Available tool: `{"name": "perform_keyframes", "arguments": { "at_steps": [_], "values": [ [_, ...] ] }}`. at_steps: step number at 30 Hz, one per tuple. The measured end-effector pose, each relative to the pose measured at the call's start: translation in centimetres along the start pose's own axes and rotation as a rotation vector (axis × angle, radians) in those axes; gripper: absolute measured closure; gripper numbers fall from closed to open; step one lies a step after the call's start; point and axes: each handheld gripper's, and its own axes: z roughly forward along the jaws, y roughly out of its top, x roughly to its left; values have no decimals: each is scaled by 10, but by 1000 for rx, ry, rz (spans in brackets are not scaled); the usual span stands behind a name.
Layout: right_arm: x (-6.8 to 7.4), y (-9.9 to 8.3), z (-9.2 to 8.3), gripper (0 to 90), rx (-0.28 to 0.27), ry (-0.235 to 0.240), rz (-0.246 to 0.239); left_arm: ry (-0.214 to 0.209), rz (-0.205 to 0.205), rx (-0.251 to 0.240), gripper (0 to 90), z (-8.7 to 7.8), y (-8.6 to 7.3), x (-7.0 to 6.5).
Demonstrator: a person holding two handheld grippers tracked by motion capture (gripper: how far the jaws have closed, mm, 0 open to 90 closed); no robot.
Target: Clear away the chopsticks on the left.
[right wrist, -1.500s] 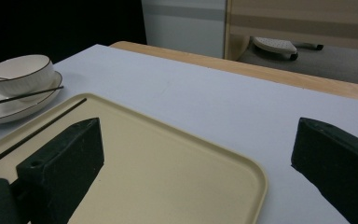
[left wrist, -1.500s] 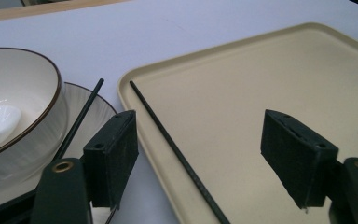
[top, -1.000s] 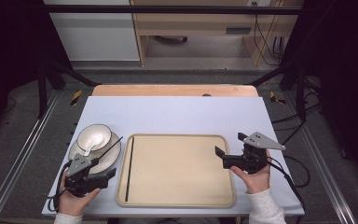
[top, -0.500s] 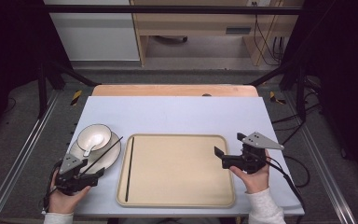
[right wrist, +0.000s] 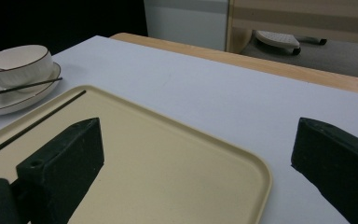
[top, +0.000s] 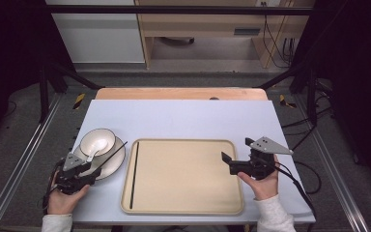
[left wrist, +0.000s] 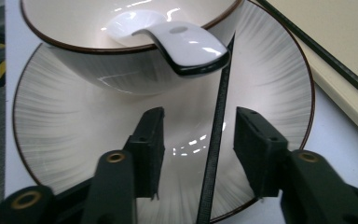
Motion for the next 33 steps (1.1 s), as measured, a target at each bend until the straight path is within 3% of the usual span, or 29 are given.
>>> {"name": "perform_keyframes", "arguments": {
  "at_steps": [5, 14, 24, 33],
  "values": [
    [0, 0, 0, 25, 4, -2, 0, -2, 13, 30, 655, 4, 0, 0],
    [0, 0, 1, 25, 5, -2, -1, -16, 22, 37, 785, 3, 0, -2],
    [0, 0, 0, 25, 4, -3, -2, -46, 46, 45, 843, 3, 2, -9],
    [-1, 0, 0, 24, 2, -5, -3, -34, 47, 23, 848, -3, 6, -16]
  ]
}}
